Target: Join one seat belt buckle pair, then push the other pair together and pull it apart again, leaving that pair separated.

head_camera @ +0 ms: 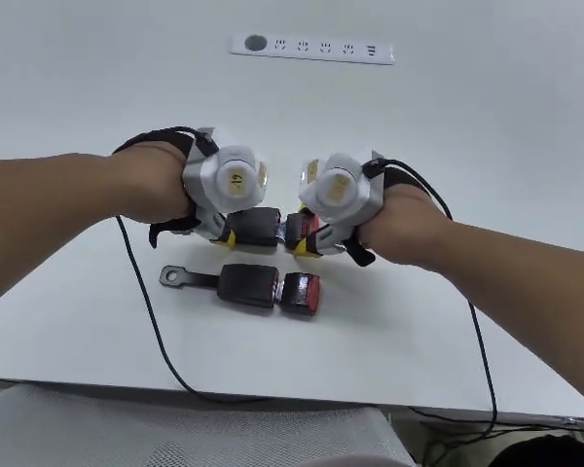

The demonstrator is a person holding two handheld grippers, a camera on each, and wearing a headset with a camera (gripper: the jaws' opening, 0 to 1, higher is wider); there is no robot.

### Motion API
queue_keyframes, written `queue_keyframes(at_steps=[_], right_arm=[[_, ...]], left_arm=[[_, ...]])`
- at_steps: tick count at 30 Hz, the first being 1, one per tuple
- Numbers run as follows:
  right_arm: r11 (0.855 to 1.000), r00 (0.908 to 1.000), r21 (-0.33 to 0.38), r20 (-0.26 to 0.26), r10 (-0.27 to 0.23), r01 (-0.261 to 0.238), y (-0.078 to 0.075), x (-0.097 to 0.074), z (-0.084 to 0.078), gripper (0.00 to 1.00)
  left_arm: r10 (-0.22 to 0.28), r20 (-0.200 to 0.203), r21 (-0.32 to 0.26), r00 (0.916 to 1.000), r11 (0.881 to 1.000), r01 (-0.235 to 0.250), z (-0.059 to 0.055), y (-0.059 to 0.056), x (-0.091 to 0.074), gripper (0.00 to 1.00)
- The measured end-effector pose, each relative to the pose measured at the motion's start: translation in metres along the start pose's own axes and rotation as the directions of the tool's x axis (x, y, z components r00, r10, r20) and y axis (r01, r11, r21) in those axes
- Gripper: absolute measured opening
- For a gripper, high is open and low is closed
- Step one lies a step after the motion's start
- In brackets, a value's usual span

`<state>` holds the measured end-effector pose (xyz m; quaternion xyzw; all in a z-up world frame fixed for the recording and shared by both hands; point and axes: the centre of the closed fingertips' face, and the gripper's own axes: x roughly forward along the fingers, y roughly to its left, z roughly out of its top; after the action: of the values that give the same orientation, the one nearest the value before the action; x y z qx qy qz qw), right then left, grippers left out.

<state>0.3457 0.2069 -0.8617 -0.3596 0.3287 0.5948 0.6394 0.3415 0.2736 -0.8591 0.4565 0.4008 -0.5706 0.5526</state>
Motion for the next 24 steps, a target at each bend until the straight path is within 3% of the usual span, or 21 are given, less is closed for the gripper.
queue_keyframes(at_steps=[10, 24], right_arm=[[0.999, 0.9989, 0.017, 0.004, 0.047, -0.047, 0.0008, 0.0017, -0.0017, 0.34], [0.998, 0.9999, 0.056, -0.006, 0.012, -0.012, 0.0015, 0.0013, -0.0035, 0.35]], left_arm=[[0.011, -0.002, -0.011, 0.9999, 1.000, -0.011, -0.0002, -0.0011, -0.0010, 0.30], [0.022, 0.038, -0.047, 0.9991, 0.999, -0.020, -0.0021, -0.0007, -0.0022, 0.30]])
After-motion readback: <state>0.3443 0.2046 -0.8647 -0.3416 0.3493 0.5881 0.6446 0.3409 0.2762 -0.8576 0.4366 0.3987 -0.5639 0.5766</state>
